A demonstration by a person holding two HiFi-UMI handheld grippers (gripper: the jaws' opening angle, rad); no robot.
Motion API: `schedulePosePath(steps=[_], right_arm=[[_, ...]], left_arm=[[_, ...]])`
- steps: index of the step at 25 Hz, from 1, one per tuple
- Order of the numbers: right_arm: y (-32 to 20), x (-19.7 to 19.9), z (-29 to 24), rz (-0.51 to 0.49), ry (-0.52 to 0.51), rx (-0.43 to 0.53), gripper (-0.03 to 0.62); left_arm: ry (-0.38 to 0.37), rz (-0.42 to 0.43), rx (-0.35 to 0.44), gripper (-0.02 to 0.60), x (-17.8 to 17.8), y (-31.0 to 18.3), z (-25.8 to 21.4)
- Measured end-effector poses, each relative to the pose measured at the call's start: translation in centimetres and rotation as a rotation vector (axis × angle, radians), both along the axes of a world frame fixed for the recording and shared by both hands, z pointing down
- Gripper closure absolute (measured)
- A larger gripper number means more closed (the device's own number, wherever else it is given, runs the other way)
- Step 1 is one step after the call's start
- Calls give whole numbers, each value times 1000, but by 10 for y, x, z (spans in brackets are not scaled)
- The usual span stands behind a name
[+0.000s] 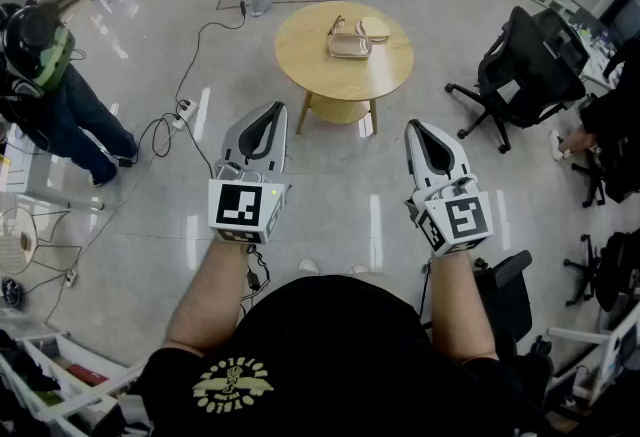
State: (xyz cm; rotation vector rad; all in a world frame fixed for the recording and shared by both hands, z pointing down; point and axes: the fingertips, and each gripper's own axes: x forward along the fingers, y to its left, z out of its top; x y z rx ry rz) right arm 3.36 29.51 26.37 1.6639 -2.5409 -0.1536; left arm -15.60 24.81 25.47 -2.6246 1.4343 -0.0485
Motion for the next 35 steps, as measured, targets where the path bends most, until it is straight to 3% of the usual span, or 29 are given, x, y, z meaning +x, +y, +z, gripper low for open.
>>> schedulePosePath(steps=[9, 24, 35], right_arm=[[-2, -4, 1, 24, -46, -33, 580], [8, -33, 5, 33, -24, -48, 580], [14, -28, 4, 57, -52, -57, 580]], left_arm=[[-1, 1, 3, 565, -6, -4, 1], [23, 28, -44, 565, -36, -5, 13], [20, 35, -61, 565, -36, -3, 22]])
